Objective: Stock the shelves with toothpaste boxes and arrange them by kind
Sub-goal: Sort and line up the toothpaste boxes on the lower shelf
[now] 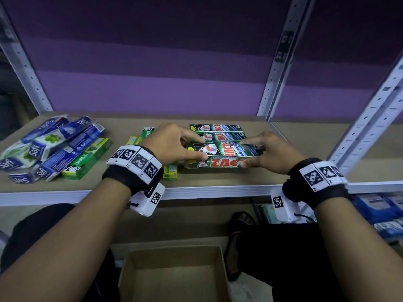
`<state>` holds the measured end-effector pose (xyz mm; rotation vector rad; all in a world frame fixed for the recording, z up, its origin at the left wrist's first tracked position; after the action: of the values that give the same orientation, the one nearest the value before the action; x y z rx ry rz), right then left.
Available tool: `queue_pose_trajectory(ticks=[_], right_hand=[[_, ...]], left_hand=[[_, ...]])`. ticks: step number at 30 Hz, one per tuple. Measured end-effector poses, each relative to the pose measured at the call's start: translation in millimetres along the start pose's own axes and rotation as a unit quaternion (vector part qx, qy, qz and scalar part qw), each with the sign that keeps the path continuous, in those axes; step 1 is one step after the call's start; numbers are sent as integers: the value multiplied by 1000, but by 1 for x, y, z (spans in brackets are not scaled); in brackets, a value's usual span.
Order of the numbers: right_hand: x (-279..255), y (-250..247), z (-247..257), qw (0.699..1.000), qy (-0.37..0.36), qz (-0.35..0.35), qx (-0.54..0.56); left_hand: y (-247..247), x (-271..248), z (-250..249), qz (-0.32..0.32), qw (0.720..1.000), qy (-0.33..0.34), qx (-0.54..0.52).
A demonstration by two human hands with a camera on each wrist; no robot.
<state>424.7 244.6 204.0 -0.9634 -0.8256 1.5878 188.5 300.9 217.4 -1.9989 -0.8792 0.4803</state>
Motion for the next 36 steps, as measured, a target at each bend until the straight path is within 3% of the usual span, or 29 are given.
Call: queue_pose_trajectory(ticks=[11,27,32,36], right_hand=[[5,29,-26,996,5,88,19],[0,20,-22,993,46,97,48],[29,-1,10,989,31,88,-113],[80,-9,18,967,71,110,-219]], left_hand=[[39,14,-6,78,995,-25,55],[47,18,-6,107,992,-48,41],[47,20,-6,108,992,-42,43],[47,19,-5,107,993,-42,32]])
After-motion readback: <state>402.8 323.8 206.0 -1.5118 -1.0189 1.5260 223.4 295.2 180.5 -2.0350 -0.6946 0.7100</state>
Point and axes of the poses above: each hand's wrist, its own x-axis towards the middle knuckle, its own y-axis out of the palm, z = x × y, the point moved 8 cm from there along x, towards the middle knuckle, and after that the axes turned 15 degrees about z, right-handed, at the moved point
